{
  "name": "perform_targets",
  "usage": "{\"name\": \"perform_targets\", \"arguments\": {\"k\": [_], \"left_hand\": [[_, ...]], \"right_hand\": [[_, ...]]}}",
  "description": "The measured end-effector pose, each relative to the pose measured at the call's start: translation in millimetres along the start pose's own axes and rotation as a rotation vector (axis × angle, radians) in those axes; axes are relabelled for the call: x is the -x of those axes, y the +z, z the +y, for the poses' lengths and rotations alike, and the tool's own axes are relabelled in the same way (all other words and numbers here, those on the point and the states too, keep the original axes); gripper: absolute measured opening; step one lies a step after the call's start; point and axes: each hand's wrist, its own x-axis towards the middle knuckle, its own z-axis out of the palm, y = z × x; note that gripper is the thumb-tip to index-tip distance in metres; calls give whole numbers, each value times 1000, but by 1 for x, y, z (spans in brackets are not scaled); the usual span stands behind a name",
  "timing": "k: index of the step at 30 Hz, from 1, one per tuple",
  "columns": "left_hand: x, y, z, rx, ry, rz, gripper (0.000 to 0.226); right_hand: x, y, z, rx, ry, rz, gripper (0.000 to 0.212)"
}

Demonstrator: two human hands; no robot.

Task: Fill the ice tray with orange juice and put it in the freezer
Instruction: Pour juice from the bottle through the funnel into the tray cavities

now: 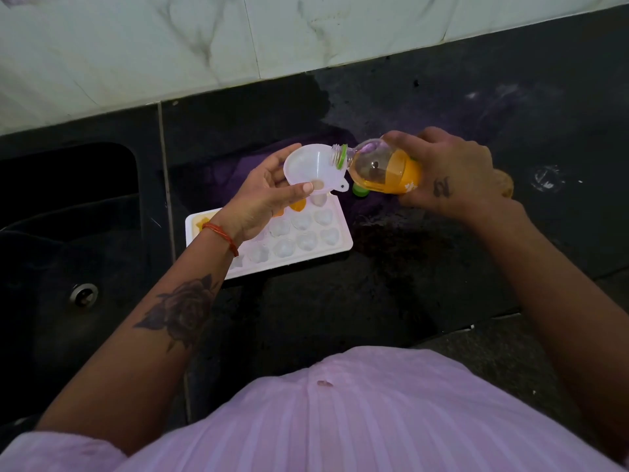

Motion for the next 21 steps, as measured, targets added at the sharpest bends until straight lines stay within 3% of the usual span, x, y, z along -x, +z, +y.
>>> {"name": "perform_targets", "arguments": {"k": [21], "left_hand": [[-6, 4, -2, -1, -12, -3, 73]], "right_hand": [[-2, -3, 3, 86, -21, 20, 81]]}}
